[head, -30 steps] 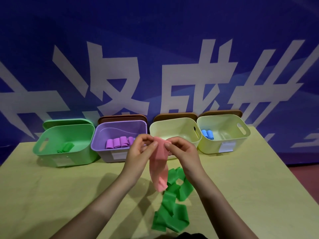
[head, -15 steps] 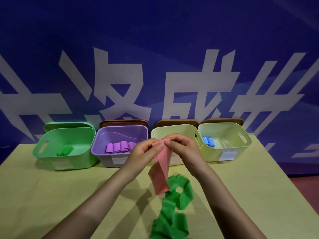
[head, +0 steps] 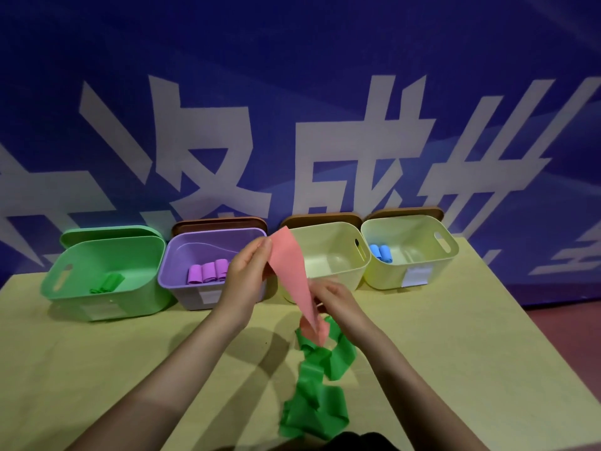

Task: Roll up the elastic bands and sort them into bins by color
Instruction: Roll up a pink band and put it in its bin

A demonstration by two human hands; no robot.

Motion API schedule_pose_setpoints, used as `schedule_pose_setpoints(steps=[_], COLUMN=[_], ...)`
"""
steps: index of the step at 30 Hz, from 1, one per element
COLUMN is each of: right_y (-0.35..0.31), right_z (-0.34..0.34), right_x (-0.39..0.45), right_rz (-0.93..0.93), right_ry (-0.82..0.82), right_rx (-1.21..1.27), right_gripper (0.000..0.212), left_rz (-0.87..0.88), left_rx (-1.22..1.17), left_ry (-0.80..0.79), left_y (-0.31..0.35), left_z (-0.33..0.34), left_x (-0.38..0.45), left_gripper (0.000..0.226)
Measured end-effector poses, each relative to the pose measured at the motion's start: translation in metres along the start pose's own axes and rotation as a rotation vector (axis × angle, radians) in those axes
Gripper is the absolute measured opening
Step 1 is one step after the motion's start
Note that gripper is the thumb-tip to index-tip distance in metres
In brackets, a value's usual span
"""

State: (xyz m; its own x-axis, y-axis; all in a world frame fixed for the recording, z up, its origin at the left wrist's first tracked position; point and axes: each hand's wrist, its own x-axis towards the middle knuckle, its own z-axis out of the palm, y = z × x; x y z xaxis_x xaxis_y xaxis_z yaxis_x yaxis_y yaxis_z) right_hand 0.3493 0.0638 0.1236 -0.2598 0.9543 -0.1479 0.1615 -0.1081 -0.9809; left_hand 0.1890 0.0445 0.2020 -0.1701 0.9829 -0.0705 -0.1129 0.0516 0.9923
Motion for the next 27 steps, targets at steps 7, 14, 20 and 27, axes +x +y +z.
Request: schedule_pose_setpoints(steps=[7, 14, 20, 27], right_y=[0.048, 0.06, 0.066, 0.066], right_z=[0.013, 0.026, 0.035, 0.031], right_x=[-0.004, -0.004, 0.0, -0.004], right_rz=[0.217, 0.303, 0.424, 0.342], right_ry=[-0.143, -0.121, -0.2, -0.175], right_rx=[-0.131, -0.064, 0.155, 0.653], right_gripper=[0.026, 0.035, 0.044, 0.023], left_rz=[-0.045, -0.113, -0.159, -0.12], left_rx=[-0.192, -0.316, -0.426, -0.512], left_ry=[0.033, 0.071, 0.027, 0.15], left_y=[0.001, 0.01, 0.012, 0.014], left_z=[0.004, 0.011, 0.008, -0.016], left_x=[0.001, 0.002, 0.012, 0.027], left_gripper=[0.026, 0.027, 0.032, 0.027])
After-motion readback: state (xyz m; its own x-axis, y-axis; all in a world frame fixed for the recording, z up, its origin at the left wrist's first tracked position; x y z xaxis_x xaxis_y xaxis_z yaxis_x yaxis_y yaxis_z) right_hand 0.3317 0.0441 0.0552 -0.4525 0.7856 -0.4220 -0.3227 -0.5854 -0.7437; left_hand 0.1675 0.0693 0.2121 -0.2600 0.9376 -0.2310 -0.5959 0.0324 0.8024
